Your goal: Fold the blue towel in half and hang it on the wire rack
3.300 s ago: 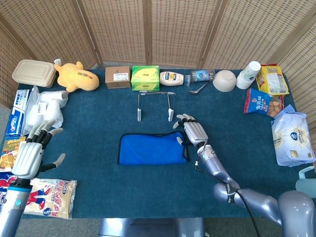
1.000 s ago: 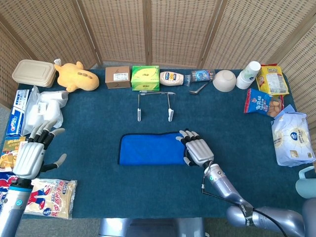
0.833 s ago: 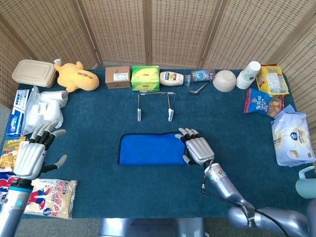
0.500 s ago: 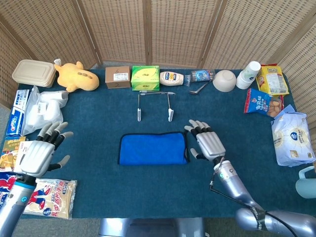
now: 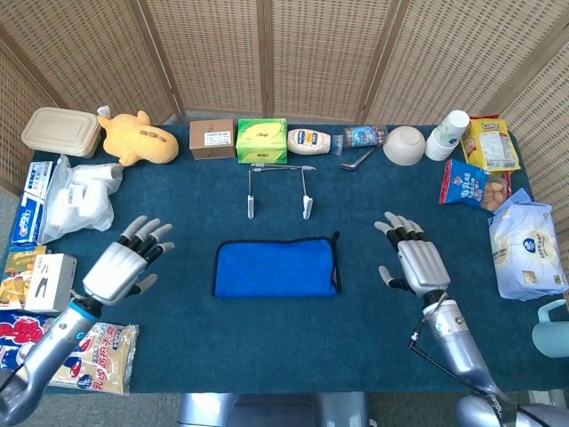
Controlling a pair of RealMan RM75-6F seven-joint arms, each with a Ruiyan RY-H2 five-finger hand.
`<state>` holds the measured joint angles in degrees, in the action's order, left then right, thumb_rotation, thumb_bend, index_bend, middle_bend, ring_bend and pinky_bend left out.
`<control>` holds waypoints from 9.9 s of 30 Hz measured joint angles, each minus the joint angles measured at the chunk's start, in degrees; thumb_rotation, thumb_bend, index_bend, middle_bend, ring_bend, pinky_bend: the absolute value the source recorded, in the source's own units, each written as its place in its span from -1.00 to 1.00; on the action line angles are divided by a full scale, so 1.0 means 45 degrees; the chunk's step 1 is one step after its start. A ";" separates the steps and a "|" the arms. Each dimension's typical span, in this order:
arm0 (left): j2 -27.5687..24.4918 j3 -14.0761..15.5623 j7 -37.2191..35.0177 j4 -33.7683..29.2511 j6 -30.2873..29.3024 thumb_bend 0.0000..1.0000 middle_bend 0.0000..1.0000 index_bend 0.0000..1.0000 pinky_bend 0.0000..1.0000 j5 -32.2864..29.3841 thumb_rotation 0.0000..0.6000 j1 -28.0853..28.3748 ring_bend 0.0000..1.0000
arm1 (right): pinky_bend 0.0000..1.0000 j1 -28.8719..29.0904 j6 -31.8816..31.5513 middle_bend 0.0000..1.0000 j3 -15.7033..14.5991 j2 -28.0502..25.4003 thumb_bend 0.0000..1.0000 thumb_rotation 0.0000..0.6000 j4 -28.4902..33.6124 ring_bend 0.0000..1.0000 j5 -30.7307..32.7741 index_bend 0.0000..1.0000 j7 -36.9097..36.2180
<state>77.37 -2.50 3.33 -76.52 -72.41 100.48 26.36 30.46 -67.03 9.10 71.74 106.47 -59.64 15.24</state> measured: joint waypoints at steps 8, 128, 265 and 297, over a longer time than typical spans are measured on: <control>0.1700 0.0268 -0.1172 0.2271 0.0408 -0.25 -0.88 -0.63 -1.00 0.0532 1.00 0.1029 -1.00 | -1.00 -0.0551 -0.0359 -0.96 -0.0035 -0.0492 -0.25 1.00 0.0288 -1.00 0.0025 -0.77 -0.0377; 0.5517 0.1146 -0.4194 0.6893 0.1839 -0.01 -0.25 0.49 -1.00 -0.0600 1.00 0.5069 -0.67 | -1.00 -0.2286 -0.1313 -0.96 0.0771 -0.1546 -0.28 1.00 0.0964 -1.00 0.0170 -0.77 -0.1738; 0.7428 -0.5130 0.3547 1.4880 1.0752 -0.85 -1.00 -0.85 -1.00 -1.2245 1.00 1.4501 -1.00 | -1.00 -0.4740 -0.1363 -0.95 0.0551 -0.1260 -0.33 1.00 -0.0960 -1.00 -0.0281 -0.77 -0.4147; -0.1315 -0.3798 0.2278 -0.2582 0.4157 -0.86 -0.87 -0.69 -1.00 -1.2942 1.00 0.5186 -1.00 | -1.00 -0.3364 -0.0009 -0.95 0.1062 -0.1634 -0.31 1.00 -0.1320 -1.00 -0.0298 -0.77 -0.3604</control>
<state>71.46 -19.59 13.59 -88.14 -53.70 42.24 49.69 15.33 -67.07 13.88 64.38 100.54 -60.98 -0.98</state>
